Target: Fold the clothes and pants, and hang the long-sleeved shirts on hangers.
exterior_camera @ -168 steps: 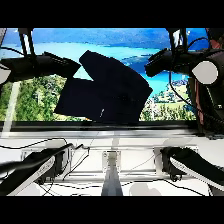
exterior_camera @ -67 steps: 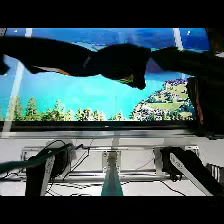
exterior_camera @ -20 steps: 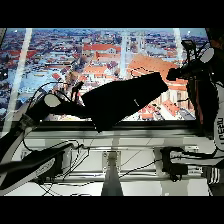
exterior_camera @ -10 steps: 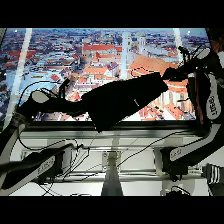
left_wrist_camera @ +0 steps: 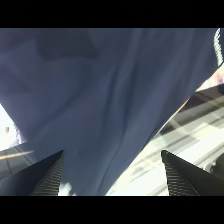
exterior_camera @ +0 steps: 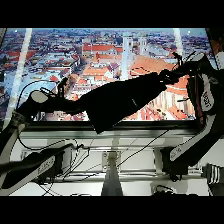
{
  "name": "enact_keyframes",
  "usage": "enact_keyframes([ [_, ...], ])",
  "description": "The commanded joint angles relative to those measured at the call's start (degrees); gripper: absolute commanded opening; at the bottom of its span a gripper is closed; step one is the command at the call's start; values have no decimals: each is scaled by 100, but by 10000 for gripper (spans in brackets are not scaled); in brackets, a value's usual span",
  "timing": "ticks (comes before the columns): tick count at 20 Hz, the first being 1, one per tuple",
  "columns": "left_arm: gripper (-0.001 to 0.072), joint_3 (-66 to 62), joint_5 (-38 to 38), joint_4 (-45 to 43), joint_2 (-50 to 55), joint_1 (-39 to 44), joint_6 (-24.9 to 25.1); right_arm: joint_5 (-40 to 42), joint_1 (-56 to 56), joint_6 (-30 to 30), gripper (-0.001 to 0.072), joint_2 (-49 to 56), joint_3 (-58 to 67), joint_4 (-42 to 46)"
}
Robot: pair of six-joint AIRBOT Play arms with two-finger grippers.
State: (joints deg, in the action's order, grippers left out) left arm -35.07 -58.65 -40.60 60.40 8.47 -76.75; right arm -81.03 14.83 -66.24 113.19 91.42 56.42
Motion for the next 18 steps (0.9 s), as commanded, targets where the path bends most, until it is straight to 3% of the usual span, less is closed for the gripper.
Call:
enact_keyframes([
  [1, 691, 0, 127, -7, 4, -7, 9, -538, -216, -2, 608, 258, -7, -721],
  [4, 691, 0, 127, -7, 4, -7, 116, -903, -514, 190, 605, 267, -7, -1532],
  [12, 691, 0, 315, -11, 4, -11, 527, -1207, -2323, 254, 598, 267, -555, -1467],
  [14, 691, 0, 511, -9, 2, -11, 525, -1279, -2826, 575, 219, 243, -560, -1239],
  [15, 690, -2, 590, -9, 2, -11, 527, -1248, -3005, 579, 125, 201, -557, -1220],
  [16, 691, -15, 649, -9, 0, -13, 592, -1209, -3147, 636, 65, 138, -518, -1220],
  [18, 690, -140, 660, -9, -17, -61, 1036, -1003, -3237, 691, 35, -90, -337, -1220],
])
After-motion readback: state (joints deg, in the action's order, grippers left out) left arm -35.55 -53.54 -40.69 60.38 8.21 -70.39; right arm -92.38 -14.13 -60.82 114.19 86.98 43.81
